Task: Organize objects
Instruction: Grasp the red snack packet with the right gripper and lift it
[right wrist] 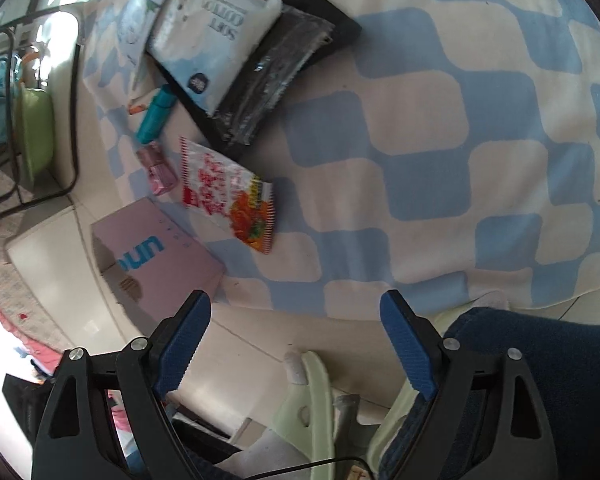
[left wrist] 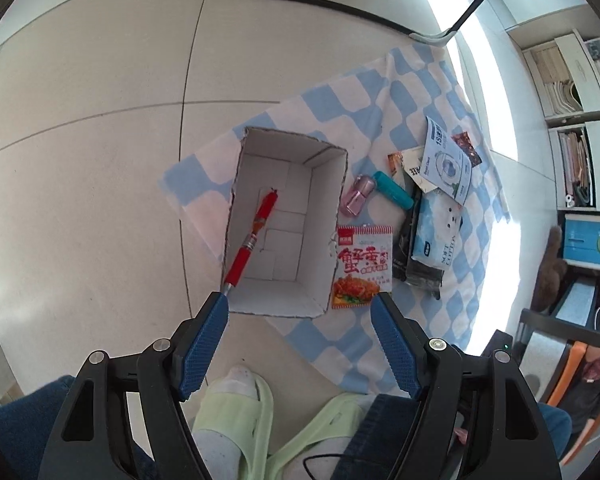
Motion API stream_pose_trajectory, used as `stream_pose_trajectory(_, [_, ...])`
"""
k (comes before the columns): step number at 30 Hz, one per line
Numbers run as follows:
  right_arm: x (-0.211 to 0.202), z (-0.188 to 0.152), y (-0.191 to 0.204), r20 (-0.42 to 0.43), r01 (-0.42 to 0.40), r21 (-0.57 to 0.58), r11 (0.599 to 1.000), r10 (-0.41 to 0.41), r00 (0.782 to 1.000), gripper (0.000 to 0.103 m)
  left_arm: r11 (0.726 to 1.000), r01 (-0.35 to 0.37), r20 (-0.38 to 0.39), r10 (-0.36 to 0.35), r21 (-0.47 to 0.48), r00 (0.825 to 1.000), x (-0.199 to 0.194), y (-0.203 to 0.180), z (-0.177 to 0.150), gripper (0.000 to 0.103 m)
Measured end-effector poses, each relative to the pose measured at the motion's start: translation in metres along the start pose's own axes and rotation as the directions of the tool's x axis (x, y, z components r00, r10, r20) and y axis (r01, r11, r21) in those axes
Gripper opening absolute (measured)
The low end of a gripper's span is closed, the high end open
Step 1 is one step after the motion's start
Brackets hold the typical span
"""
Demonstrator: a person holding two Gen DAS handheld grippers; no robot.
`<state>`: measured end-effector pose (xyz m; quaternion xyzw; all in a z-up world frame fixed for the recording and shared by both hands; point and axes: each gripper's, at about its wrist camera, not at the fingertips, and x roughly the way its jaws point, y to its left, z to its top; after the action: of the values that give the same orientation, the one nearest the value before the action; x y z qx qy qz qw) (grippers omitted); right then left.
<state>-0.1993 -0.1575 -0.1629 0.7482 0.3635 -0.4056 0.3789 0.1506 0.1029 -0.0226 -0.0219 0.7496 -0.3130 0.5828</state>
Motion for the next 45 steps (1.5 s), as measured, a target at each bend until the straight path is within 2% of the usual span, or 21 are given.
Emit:
stream_pose_trajectory(2, [0.012, 0.007, 0.007, 0.005, 0.023, -0.041, 0.999, -0.023, 1.0, 0.087, 1.0, 0.009, -0.038, -0.009, -0.002, 0.999, 0.016, -0.003, 0.0, 0.073])
stream_pose_trajectory(5, [0.025, 0.015, 0.019, -0.005, -0.024, -0.091, 0.996, 0.024, 1.0, 0.087, 1.0, 0.005, -0.072, -0.005, 0.003, 0.997, 0.029, -0.005, 0.0, 0.073])
stream_pose_trajectory(8, [0.033, 0.025, 0.029, 0.021, -0.044, -0.118, 0.992, 0.047, 0.999, 0.086, 0.999, 0.037, -0.116, -0.037, -0.003, 0.993, 0.038, -0.005, 0.001, 0.073])
stream_pose_trajectory(10, [0.037, 0.032, 0.03, 0.053, -0.064, -0.084, 0.994, 0.069, 0.996, 0.085, 0.999, 0.043, -0.124, -0.045, -0.015, 0.991, 0.042, -0.002, 0.003, 0.073])
stream_pose_trajectory(13, [0.038, 0.044, 0.024, 0.074, -0.094, -0.009, 0.996, 0.095, 0.993, 0.078, 1.0, 0.01, -0.11, -0.012, -0.024, 0.994, 0.042, 0.0, 0.006, 0.073])
stream_pose_trajectory(15, [0.037, 0.049, 0.018, 0.095, -0.126, 0.055, 0.991, 0.12, 0.988, 0.078, 1.0, -0.012, -0.118, 0.011, -0.003, 0.993, 0.043, -0.004, 0.006, 0.073])
stream_pose_trajectory(18, [0.034, 0.056, 0.01, 0.118, -0.182, 0.113, 0.977, 0.169, 0.979, 0.076, 1.0, 0.0, -0.132, 0.003, 0.026, 0.991, 0.045, -0.011, 0.004, 0.073])
stream_pose_trajectory(20, [0.04, 0.06, 0.013, 0.085, -0.189, 0.105, 0.976, 0.181, 0.98, 0.059, 0.999, 0.024, -0.142, -0.021, 0.023, 0.99, 0.045, -0.013, 0.002, 0.073])
stream_pose_trajectory(22, [0.045, 0.06, 0.027, 0.022, -0.138, 0.032, 0.99, 0.138, 0.99, 0.007, 0.999, 0.034, -0.151, -0.031, 0.018, 0.988, 0.046, -0.012, 0.001, 0.073])
stream_pose_trajectory(23, [0.046, 0.057, 0.034, 0.011, -0.107, -0.02, 0.994, 0.107, 0.994, 0.005, 0.999, 0.029, -0.151, -0.026, 0.023, 0.988, 0.047, -0.012, 0.002, 0.073])
stream_pose_trajectory(26, [0.035, 0.044, 0.049, 0.035, -0.049, -0.136, 0.99, 0.055, 0.998, 0.005, 0.999, -0.004, -0.141, 0.011, 0.047, 0.99, 0.047, -0.016, 0.0, 0.073])
stream_pose_trajectory(29, [0.015, 0.033, 0.058, 0.051, -0.053, -0.199, 0.979, 0.064, 0.997, 0.005, 0.999, -0.001, -0.136, 0.008, 0.052, 0.991, 0.046, -0.021, -0.003, 0.073])
stream_pose_trajectory(33, [-0.027, 0.015, 0.079, 0.14, 0.027, -0.352, 0.936, 0.024, 0.99, 0.005, 0.997, 0.074, -0.124, -0.07, 0.025, 0.99, 0.043, -0.026, -0.005, 0.073])
stream_pose_trajectory(35, [-0.048, 0.001, 0.087, 0.182, 0.041, -0.415, 0.909, 0.039, 0.983, 0.005, 0.992, 0.13, -0.116, -0.13, -0.005, 0.985, 0.041, -0.026, -0.004, 0.073])
stream_pose_trajectory(39, [-0.08, -0.037, 0.093, 0.203, 0.001, -0.516, 0.857, 0.121, 0.972, 0.005, 0.969, 0.239, -0.1, -0.245, -0.061, 0.965, 0.036, -0.024, 0.0, 0.073])
stream_pose_trajectory(41, [-0.088, -0.057, 0.096, 0.198, -0.026, -0.559, 0.829, 0.163, 0.967, 0.005, 0.95, 0.303, -0.105, -0.31, -0.075, 0.945, 0.033, -0.025, 0.001, 0.073])
stream_pose_trajectory(43, [-0.086, -0.083, 0.117, 0.226, 0.01, -0.616, 0.788, 0.164, 0.96, 0.005, 0.926, 0.372, -0.107, -0.377, -0.066, 0.92, 0.03, -0.029, 0.002, 0.073])
stream_pose_trajectory(45, [-0.088, -0.103, 0.124, 0.258, 0.06, -0.662, 0.747, 0.152, 0.954, 0.005, 0.918, 0.393, -0.119, -0.396, -0.05, 0.91, 0.03, -0.03, 0.002, 0.073])
